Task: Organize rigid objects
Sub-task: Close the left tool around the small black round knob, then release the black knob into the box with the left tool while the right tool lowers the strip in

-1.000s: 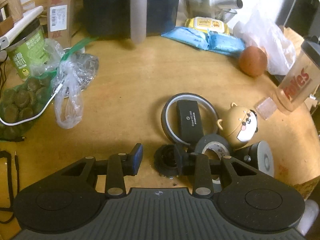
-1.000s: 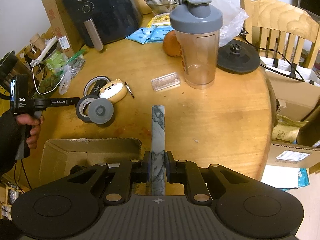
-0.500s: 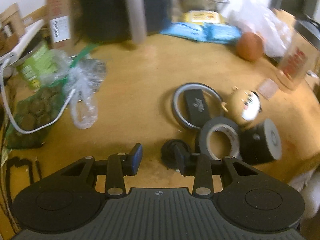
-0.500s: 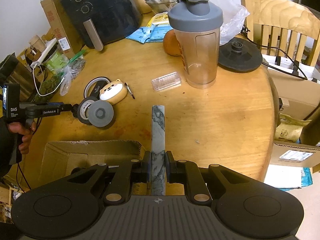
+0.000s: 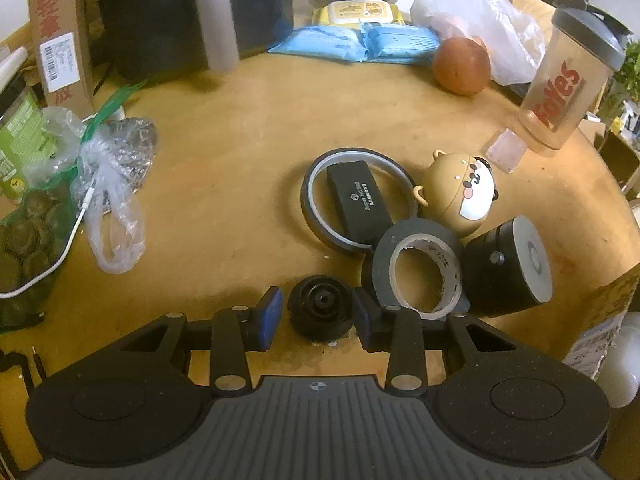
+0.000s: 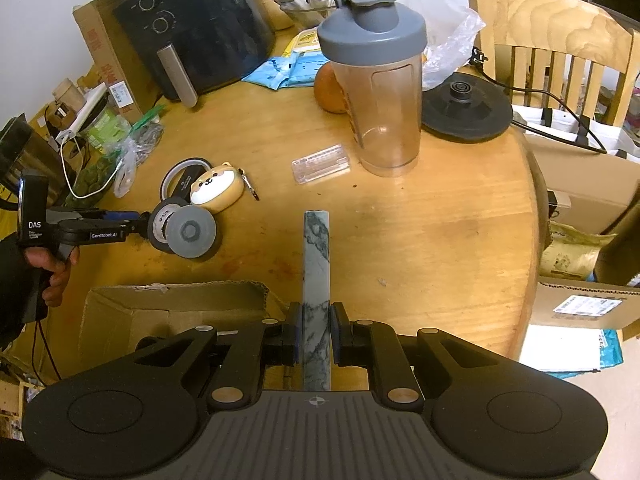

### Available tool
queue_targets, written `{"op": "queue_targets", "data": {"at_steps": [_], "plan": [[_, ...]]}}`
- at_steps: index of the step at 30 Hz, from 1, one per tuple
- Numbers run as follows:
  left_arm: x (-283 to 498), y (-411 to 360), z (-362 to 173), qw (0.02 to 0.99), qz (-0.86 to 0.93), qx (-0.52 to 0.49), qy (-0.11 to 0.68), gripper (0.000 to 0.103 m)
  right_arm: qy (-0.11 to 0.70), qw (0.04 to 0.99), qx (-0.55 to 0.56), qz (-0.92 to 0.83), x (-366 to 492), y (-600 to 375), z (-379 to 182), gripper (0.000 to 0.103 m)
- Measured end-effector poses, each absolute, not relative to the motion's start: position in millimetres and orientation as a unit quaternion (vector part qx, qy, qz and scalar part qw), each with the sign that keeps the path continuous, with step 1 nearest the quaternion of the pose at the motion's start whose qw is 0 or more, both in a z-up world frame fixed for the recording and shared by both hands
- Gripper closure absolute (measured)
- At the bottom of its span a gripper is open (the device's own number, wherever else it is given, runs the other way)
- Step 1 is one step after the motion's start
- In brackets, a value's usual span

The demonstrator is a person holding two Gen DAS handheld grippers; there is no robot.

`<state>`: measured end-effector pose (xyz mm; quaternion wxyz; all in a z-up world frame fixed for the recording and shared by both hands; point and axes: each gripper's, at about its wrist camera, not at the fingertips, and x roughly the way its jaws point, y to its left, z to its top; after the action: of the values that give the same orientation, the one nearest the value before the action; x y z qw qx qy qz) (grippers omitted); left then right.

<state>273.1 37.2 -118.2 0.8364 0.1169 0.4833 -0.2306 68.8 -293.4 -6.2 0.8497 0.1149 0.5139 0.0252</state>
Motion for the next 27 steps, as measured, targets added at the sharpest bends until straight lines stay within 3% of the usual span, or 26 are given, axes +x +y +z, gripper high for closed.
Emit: {"op": "queue_targets", "data": {"at_steps": [5, 27], "plan": [[271, 29, -119, 0.839, -0.226, 0.13, 0.477, 0.074, 0.514, 0.85, 0.113, 0.027, 69, -292, -6, 0.086], [204, 38, -37, 0.865, -0.191, 0.055, 0.461, 0.074, 0.516, 0.845, 0.107, 0.089, 85, -255, 2, 0.086]]}}
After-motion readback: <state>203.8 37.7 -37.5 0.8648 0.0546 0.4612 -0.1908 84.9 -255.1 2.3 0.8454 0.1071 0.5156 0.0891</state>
